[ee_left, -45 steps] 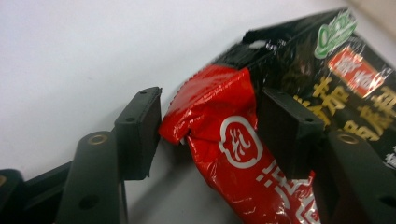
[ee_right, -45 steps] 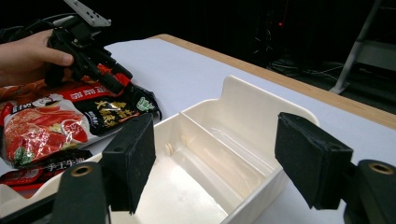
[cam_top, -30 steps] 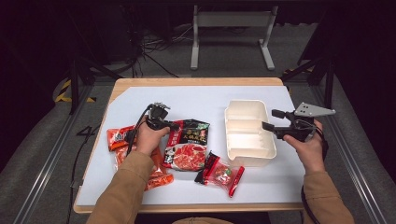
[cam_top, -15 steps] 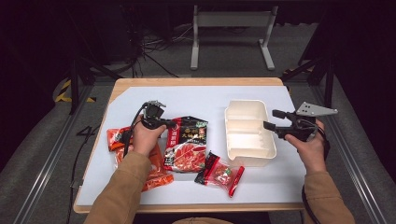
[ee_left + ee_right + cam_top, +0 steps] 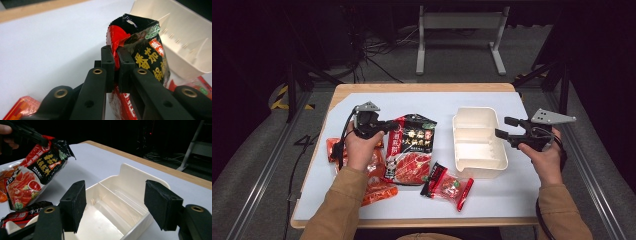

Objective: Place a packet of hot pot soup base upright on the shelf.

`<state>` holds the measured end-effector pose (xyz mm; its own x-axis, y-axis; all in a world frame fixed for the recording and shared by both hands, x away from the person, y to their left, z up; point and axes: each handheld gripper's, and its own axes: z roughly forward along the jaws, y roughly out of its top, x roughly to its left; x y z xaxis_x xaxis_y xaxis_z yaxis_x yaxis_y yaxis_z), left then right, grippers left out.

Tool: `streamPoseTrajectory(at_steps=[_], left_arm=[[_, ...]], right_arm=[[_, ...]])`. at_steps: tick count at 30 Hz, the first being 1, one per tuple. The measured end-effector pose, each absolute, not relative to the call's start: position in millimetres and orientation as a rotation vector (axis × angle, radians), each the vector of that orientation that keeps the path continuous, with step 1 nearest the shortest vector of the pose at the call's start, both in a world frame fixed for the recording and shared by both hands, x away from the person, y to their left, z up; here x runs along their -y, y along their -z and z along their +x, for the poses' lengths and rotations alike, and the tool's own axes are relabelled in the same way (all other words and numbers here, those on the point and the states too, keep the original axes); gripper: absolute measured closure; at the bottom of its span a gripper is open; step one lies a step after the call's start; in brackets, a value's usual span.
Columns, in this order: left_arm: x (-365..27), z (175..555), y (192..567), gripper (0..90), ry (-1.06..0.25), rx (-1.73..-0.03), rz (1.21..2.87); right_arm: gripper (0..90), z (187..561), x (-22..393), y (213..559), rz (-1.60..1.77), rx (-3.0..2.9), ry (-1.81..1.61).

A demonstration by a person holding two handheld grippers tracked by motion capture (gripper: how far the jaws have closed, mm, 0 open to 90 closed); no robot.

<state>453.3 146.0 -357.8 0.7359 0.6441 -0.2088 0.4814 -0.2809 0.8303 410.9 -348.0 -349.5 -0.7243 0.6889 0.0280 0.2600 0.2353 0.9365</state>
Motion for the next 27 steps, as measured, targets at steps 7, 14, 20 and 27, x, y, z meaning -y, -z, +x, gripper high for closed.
streamPoseTrajectory(at_steps=[7,14,20,27], left_arm=[[-148,428,343,86.2,-0.28,-0.782,1.86],[-145,411,328,86.5,-0.328,-0.712,1.845],[-148,402,321,86.5,-0.376,-0.688,1.82],[-154,393,314,86.5,-0.419,-0.67,1.734]], right_arm=[[34.3,409,346,346,0.854,-2.123,-1.496],[34.5,406,341,340,0.828,-2.13,-1.501],[35.2,405,340,337,0.839,-2.126,-1.492],[36.1,404,338,335,0.853,-2.125,-1.499]])
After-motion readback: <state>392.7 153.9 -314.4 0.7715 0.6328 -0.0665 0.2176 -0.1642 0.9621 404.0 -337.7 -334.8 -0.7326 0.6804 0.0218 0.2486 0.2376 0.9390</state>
